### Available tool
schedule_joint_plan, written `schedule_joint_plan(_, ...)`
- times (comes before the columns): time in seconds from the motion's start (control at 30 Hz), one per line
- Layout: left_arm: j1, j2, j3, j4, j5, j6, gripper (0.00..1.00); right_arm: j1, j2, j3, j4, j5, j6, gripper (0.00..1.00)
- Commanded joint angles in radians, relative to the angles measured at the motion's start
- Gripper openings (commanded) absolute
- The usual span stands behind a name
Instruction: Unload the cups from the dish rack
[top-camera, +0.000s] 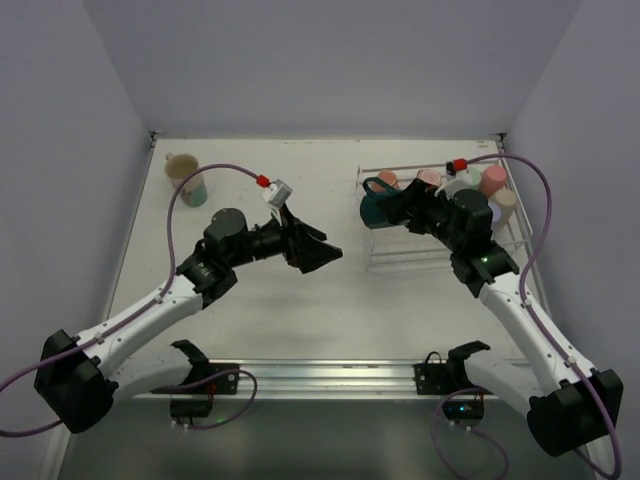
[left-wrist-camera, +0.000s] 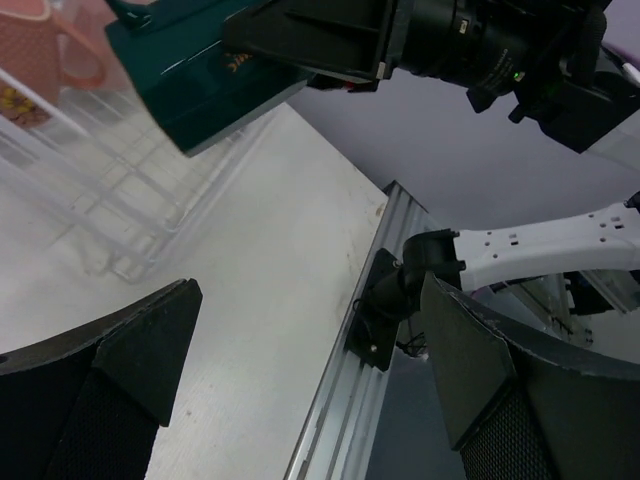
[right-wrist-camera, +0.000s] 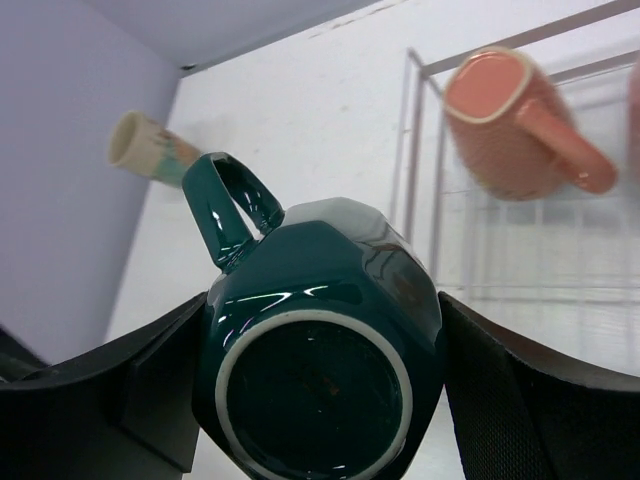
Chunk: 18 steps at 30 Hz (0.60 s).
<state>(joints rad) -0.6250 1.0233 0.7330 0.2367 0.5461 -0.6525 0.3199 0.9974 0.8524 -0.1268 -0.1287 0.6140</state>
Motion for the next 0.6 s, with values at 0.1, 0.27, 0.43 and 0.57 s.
schedule_joint_plan(0.1, -0.102, 0.121, 0.080, 0.206, -0.112, -0.024, 0.95, 0.002, -0.103, -0.073, 0.332, -0.215, 0.259, 0.40)
schedule_joint_plan(0.27, -0.114, 0.187, 0.094, 0.283, -0.117, -0.033, 0.94, 0.002, -0.135, -0.141, 0.447, -0.284, 0.351, 0.40)
schedule_joint_plan(0.43, -0.127, 0.238, 0.124, 0.319, -0.121, -0.024, 0.93, 0.001, -0.134, -0.168, 0.512, -0.331, 0.394, 0.40)
schedule_joint_plan(0.57, -0.131, 0.261, 0.134, 0.351, -0.111, -0.032, 0.91, 0.001, -0.114, -0.182, 0.552, -0.365, 0.427, 0.39)
